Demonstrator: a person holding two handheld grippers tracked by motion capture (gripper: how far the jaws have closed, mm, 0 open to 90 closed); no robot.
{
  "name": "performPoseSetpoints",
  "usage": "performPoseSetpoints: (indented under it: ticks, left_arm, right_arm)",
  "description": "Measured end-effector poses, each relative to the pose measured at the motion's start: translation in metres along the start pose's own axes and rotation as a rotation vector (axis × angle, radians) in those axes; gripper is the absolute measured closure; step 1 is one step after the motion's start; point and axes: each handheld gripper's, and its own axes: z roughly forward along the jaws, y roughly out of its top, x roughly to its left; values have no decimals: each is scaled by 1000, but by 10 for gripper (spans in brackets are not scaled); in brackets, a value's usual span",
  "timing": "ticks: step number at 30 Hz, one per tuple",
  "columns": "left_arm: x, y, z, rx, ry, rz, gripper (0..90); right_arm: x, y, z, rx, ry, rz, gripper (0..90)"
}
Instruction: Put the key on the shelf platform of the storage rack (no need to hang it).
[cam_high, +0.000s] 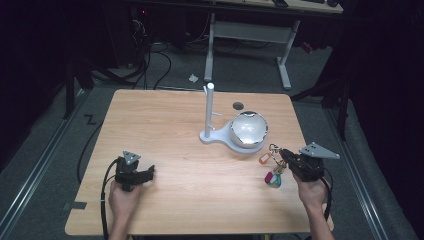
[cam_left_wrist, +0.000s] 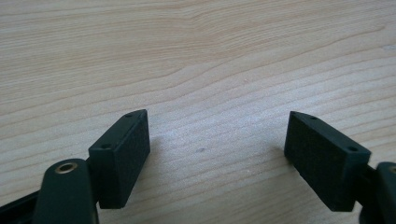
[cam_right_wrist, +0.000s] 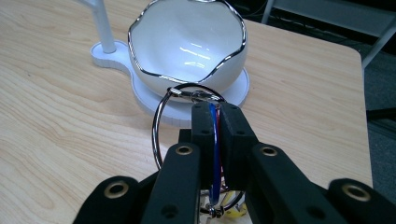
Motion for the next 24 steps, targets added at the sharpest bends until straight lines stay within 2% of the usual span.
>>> performPoseSetpoints:
  ticks: [8,15,19,24]
  left_arm:
    - [0,0,0,1,0,1,227]
    - [0,0,0,1,0,1,227]
    - [0,0,0,1,0,1,227]
    - [0,0,0,1,0,1,227]
  right_arm:
    - [0,13,-11,-25,9,-13,859]
    - [0,25,-18,-30,4,-53,860]
    - [0,29,-21,-40,10,-49,861]
    - [0,43,-27,-67,24,-60,861]
